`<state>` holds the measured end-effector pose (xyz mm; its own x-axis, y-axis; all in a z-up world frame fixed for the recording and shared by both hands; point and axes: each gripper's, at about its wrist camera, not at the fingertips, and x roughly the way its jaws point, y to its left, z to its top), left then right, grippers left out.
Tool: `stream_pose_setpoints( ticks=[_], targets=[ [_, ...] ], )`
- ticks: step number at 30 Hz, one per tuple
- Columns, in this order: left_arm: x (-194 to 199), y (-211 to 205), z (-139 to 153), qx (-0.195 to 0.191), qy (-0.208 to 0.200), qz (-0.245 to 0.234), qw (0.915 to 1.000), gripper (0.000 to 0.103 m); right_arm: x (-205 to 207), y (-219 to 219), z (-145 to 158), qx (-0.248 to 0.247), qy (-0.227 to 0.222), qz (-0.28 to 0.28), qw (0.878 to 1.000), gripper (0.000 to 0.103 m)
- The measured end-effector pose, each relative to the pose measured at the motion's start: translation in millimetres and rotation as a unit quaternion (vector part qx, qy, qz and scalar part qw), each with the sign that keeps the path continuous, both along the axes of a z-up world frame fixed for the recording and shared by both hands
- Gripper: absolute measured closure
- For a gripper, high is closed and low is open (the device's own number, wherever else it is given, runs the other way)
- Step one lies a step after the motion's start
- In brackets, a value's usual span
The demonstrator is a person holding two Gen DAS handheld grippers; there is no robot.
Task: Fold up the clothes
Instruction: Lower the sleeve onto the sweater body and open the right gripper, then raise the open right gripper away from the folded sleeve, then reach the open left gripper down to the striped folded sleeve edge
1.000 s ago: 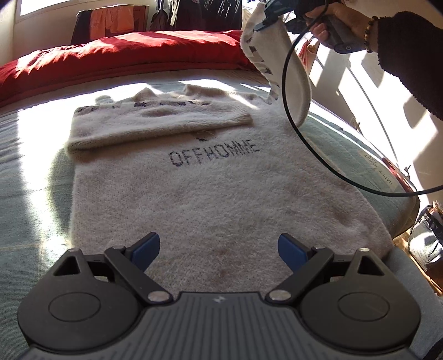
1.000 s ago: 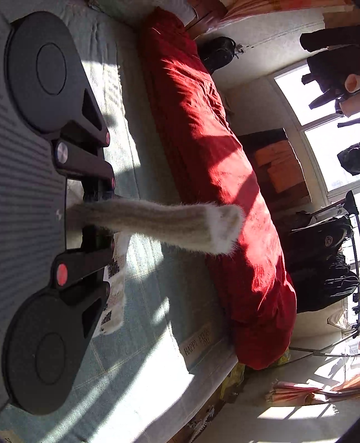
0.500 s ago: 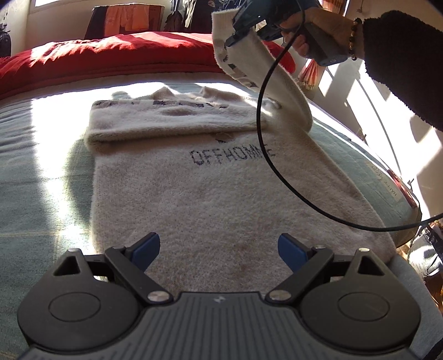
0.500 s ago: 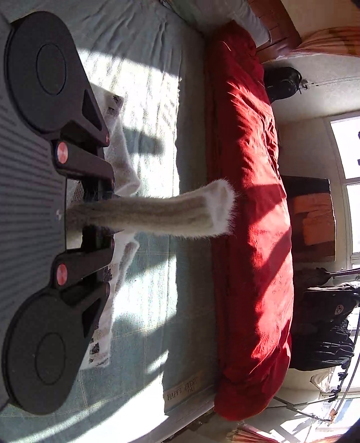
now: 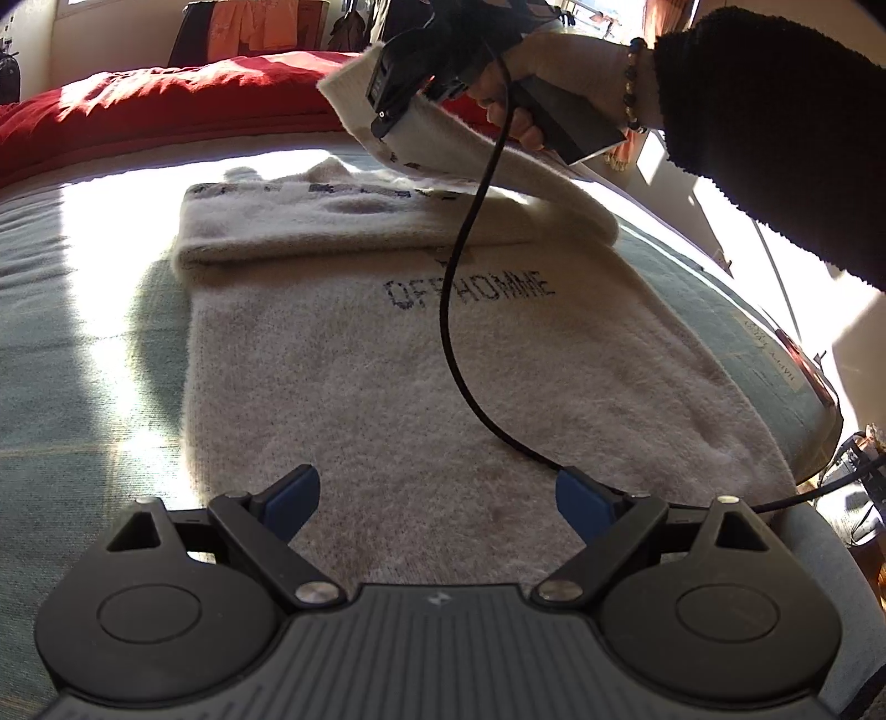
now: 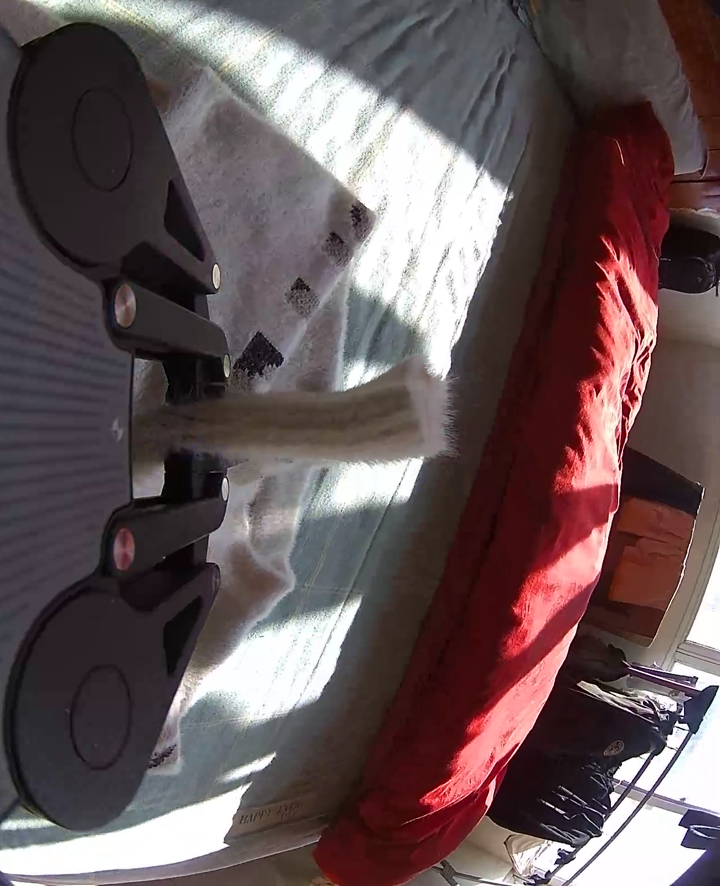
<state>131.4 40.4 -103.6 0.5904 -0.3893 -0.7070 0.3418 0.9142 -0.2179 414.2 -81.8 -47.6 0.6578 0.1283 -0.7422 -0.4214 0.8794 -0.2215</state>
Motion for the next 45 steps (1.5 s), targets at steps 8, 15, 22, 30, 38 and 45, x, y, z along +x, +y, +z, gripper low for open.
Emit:
stream_pose_setpoints(
  ticks=[8, 15, 22, 30, 38, 45],
  targets=[
    [0, -3, -3, 0.010, 0.006, -0.004, 0.9999, 0.011, -20, 43, -59, -0.096, -0.036, 0.043, 0.994, 0.089],
    [2, -7, -6, 0.023, 0.013, -0.006, 0.9996, 0.011, -28, 46, -73, -0.101, -0.028, 0.047, 0.993, 0.078],
    [0, -11, -2, 0.026, 0.011, -0.006, 0.9996, 0.011, -34, 26, -47, -0.029, 0.030, 0.054, 0.998, 0.043],
    [-11, -7, 13, 0.038, -0.004, -0.010, 0.9992, 0.011, -58, -31, 6, 0.028, 0.068, 0.048, 0.996, 0.039],
    [-2, 7, 34, 0.037, -0.004, 0.004, 0.9993, 0.011, -82, -136, 40, 0.021, 0.024, -0.025, 0.999, 0.034],
    [57, -1, 54, 0.006, -0.013, 0.009, 0.9999, 0.011, -110, -236, 0, 0.045, 0.009, -0.105, 0.993, 0.034]
  ],
)
